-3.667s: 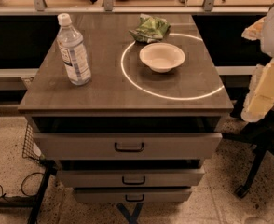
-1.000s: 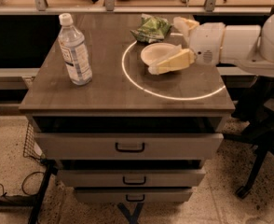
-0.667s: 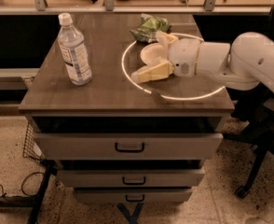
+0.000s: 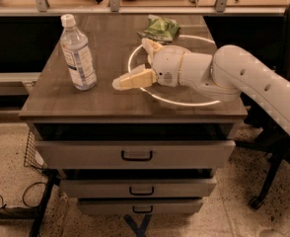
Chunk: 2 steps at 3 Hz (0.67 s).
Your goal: Pick blue plastic bottle
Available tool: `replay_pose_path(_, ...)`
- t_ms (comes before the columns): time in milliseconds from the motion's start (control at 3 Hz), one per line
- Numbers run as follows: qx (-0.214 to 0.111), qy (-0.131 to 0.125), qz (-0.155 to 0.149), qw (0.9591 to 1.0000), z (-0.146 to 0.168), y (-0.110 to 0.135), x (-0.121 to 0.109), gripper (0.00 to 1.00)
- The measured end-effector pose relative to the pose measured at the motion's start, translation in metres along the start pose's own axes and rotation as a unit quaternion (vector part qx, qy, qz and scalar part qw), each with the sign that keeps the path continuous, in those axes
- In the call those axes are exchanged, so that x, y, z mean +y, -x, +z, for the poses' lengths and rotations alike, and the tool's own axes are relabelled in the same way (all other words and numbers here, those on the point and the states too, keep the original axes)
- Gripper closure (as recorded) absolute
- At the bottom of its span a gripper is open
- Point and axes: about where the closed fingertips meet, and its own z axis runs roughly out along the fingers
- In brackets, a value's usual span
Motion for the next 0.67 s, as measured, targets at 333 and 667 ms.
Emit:
replay_pose_path(333, -0.003, 0.012, -0.001, 0.9999, 0.027, 0.004, 0.006, 0.0)
replay_pose_path(667, -0.002, 0.024, -0.007, 0.9997, 0.048, 0.013, 0.009, 0.0)
